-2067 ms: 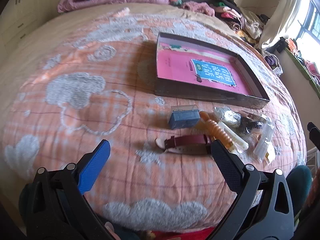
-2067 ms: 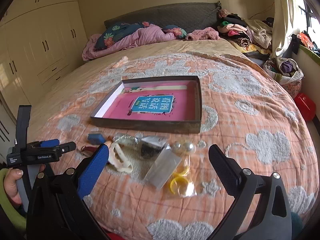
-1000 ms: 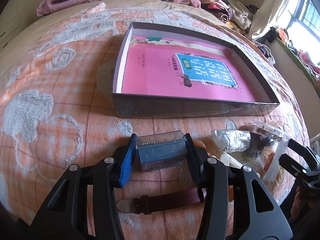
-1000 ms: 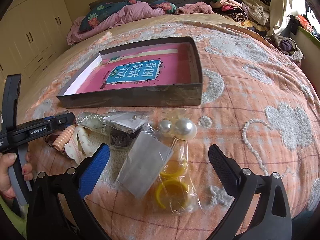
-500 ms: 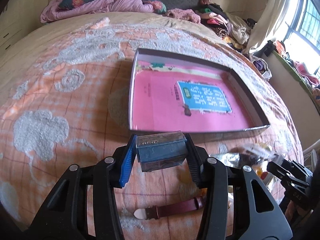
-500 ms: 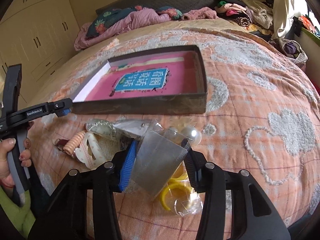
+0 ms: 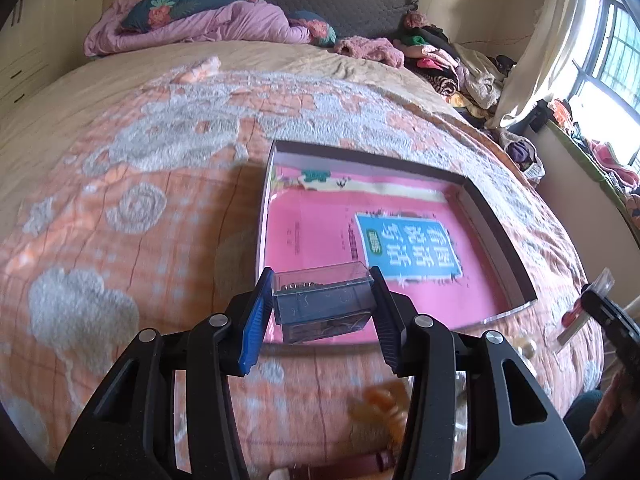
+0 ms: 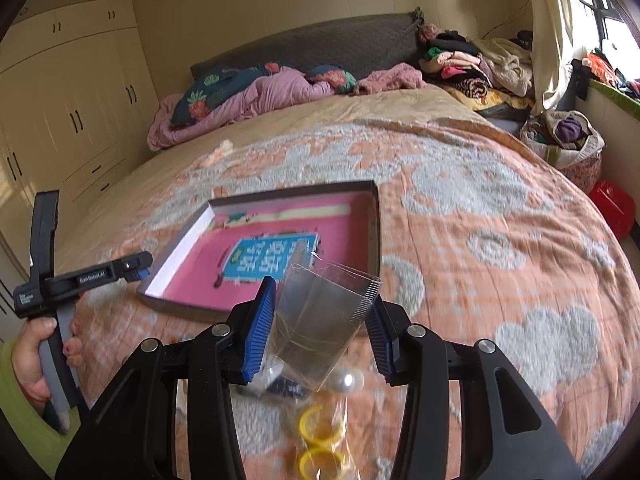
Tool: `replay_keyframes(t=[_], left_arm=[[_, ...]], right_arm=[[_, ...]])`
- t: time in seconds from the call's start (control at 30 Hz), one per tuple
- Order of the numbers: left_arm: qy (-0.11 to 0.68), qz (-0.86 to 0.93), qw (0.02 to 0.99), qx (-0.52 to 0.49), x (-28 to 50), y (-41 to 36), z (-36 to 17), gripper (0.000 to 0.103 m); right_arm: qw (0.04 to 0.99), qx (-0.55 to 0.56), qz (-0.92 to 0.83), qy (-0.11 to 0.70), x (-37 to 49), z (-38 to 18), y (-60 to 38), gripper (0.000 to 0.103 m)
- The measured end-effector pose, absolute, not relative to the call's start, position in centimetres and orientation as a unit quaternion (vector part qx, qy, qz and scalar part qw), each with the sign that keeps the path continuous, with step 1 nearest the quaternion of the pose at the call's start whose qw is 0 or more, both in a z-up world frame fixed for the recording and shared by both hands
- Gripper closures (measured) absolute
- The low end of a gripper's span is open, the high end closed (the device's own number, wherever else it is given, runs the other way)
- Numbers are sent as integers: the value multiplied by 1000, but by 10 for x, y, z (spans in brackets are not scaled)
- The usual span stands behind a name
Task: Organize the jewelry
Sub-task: 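Carry blue box with left tool while right tool carries clear bag over the tray, then open left tool releasing blue box while right tool releases clear bag in tray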
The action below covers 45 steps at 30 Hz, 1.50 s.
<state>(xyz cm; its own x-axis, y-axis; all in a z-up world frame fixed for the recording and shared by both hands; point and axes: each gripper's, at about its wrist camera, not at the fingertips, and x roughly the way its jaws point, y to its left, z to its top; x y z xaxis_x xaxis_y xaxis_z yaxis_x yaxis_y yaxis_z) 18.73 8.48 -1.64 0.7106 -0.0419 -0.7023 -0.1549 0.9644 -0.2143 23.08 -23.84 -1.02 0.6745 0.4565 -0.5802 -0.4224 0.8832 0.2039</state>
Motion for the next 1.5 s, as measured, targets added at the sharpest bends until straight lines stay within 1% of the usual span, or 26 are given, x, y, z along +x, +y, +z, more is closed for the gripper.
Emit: replay_keyframes(t=[0.2, 0.6, 1.27, 1.43, 1.47, 1.5], left_arm=[[375, 30, 918, -126, 203, 79, -14, 65], [384, 31, 915, -118, 222, 73, -34, 65], [409, 21, 906, -106, 235, 66, -59, 65], [411, 19, 905, -106, 236, 65, -61, 65], [411, 20, 905, -106, 236, 65, -61, 65], [411, 19, 905, -106, 236, 65, -61, 65]], right_arm=[[918, 20, 239, 315, 257, -5, -229, 61], [917, -8, 237, 319, 292, -11, -205, 61], [894, -20, 224, 387, 321, -65, -191, 61], [893, -9, 221, 393, 322, -70, -194, 60], [892, -9, 221, 393, 321, -70, -194, 58], [892, -7, 222, 394, 321, -70, -195, 52]])
